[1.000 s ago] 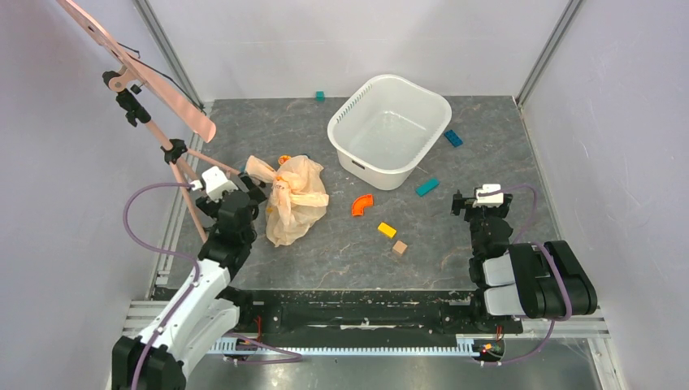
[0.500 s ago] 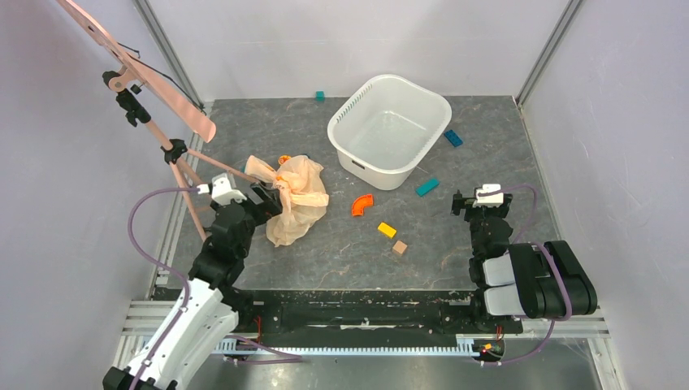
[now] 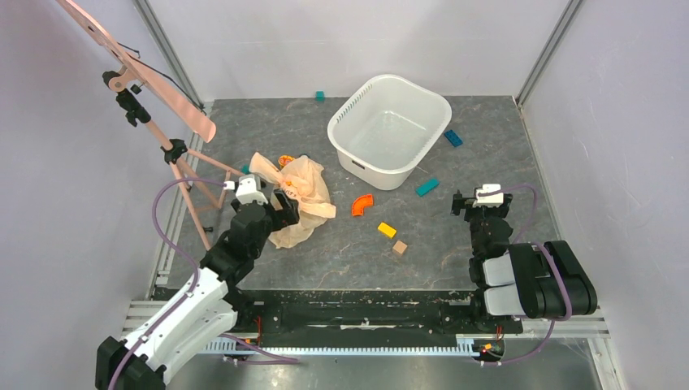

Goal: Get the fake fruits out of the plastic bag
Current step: Move the plastic bag to the center of the board.

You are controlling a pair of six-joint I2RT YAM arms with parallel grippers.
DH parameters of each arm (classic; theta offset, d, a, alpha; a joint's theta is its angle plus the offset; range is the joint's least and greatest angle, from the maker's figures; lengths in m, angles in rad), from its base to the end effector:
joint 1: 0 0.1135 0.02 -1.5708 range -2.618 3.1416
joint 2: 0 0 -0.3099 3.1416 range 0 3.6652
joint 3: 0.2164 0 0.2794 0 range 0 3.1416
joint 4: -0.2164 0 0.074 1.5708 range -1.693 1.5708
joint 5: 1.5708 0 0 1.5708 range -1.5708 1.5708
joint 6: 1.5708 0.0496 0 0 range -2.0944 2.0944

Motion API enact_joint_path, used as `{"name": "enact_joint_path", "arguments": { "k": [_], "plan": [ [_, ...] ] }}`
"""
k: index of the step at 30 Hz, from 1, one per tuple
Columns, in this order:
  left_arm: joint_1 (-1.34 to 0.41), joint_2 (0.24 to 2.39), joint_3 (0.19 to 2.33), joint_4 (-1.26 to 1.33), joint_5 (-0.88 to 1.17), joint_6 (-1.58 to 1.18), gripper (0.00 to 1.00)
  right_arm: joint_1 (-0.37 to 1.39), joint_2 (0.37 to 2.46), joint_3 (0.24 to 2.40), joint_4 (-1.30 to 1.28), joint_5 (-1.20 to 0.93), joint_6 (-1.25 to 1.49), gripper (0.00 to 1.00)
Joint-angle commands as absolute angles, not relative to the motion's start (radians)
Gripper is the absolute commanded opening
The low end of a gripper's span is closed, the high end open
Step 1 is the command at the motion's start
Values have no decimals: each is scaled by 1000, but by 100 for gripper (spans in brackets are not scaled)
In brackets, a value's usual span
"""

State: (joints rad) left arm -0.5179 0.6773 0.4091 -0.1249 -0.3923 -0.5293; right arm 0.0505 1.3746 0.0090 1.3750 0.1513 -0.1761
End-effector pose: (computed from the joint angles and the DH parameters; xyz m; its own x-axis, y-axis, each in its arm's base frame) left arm 0.1555 -0.0668 0.2473 -0.3633 -0.3300 -0.8713 -0.0380 0.9397 -0.3400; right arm 0.1971 0.0025 0.1637 -0.0084 -0.1738 -0.9847 0.1007 0.9796 -0.1738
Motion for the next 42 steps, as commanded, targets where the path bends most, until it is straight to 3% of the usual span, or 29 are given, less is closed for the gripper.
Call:
{"name": "enact_joint_path", "arguments": {
  "k": [1, 8, 20, 27, 42],
  "plan": [
    [-533, 651, 410, -69, -372, -499, 100, 55, 1378, -80, 1407, 141, -176, 98],
    [-534, 563, 454, -112, -351, -517, 100, 55, 1379, -81, 1407, 141, -176, 98],
    [-533, 666, 490, -227, -361, -535, 100, 54, 1378, -80, 1407, 141, -176, 98],
    [-534, 690, 471, -214, -359, -524, 92, 54, 1378, -80, 1407, 143, -176, 98],
    [-532, 673, 484, -166, -220, -469, 19, 54, 1379, -80, 1408, 144, -174, 98]
  ]
}}
